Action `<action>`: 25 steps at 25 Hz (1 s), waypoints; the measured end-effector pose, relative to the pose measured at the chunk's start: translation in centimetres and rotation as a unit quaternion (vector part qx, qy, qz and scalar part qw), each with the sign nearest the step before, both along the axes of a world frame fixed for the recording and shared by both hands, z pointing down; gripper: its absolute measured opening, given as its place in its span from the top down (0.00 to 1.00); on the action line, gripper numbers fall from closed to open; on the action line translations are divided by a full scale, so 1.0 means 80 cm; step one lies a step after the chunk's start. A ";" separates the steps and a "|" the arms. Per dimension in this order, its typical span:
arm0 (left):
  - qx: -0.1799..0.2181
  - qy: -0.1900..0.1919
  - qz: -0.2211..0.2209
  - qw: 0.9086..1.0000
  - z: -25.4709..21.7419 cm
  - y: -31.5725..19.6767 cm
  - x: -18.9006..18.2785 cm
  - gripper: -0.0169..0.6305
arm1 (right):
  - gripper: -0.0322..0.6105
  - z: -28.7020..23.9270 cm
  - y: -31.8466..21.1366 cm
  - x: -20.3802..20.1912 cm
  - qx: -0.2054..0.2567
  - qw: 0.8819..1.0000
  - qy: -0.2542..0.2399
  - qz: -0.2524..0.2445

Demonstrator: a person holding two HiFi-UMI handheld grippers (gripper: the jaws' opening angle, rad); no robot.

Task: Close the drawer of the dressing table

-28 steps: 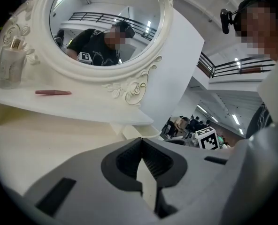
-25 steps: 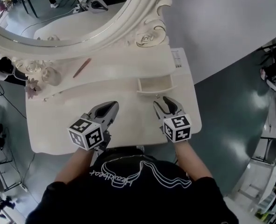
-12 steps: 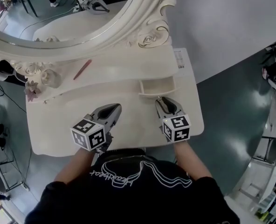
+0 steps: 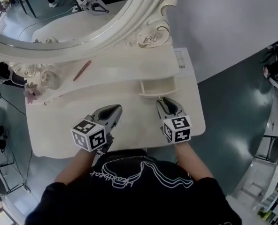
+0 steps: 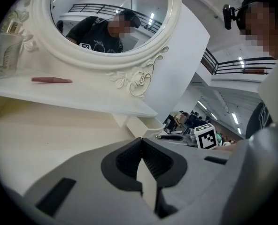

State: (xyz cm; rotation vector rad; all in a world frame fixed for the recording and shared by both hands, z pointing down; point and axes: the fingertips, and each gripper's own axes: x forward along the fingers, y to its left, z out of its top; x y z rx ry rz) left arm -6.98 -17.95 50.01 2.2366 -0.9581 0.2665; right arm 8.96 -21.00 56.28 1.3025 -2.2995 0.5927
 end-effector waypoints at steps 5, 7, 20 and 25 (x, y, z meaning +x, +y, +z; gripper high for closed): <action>-0.002 -0.001 0.001 1.000 -0.001 -0.001 -0.001 0.97 | 0.79 -0.002 0.000 0.000 -0.001 1.000 0.002 0.005; -0.002 0.000 0.001 1.000 -0.002 -0.002 -0.001 0.97 | 0.79 -0.002 0.000 0.001 -0.002 1.000 0.002 0.006; -0.006 0.008 -0.006 1.000 -0.008 -0.007 -0.007 0.97 | 0.79 -0.009 -0.012 -0.004 0.002 1.000 -0.002 0.011; -0.010 0.016 -0.008 1.000 -0.010 -0.009 -0.007 0.97 | 0.79 -0.011 -0.021 -0.005 0.002 1.000 -0.001 0.015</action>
